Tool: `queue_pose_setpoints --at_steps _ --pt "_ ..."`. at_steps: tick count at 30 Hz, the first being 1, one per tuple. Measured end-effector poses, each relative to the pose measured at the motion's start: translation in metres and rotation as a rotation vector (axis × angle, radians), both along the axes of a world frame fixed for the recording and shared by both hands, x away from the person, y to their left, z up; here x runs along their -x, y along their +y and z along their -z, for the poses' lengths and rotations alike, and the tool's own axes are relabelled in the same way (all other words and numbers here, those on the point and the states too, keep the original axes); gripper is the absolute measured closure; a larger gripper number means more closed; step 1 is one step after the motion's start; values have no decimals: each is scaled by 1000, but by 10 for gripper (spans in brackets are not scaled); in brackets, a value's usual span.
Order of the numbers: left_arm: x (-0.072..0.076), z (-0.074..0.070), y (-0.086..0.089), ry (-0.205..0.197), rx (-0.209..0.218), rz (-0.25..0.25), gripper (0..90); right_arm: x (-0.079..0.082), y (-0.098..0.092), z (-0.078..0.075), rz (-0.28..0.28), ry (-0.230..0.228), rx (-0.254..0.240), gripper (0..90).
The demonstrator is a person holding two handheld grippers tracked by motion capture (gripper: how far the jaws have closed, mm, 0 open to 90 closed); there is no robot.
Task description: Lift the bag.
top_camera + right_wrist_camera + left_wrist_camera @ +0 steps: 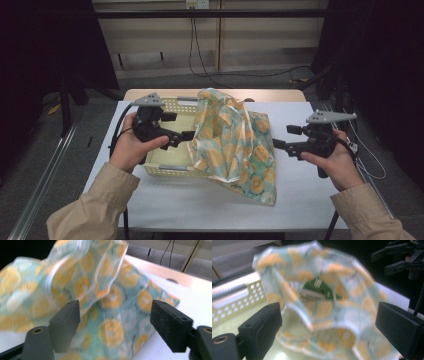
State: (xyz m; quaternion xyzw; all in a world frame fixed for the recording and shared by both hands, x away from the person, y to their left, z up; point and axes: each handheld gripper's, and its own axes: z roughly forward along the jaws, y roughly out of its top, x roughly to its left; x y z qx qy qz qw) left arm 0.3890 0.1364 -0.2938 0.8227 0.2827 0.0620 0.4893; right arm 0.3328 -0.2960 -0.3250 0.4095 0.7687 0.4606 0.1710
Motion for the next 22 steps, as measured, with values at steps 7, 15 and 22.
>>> queue_pose_setpoints --at_steps 7,15,22 --pt "24 37 16 15 16 4 78 19 -4 40 4 30 25 221" --pt "47 67 26 -3 -6 -12 78 33 -5 69 1 37 54 218" --pt "64 89 33 -26 0 -27 76 46 -6 84 -2 32 49 192"
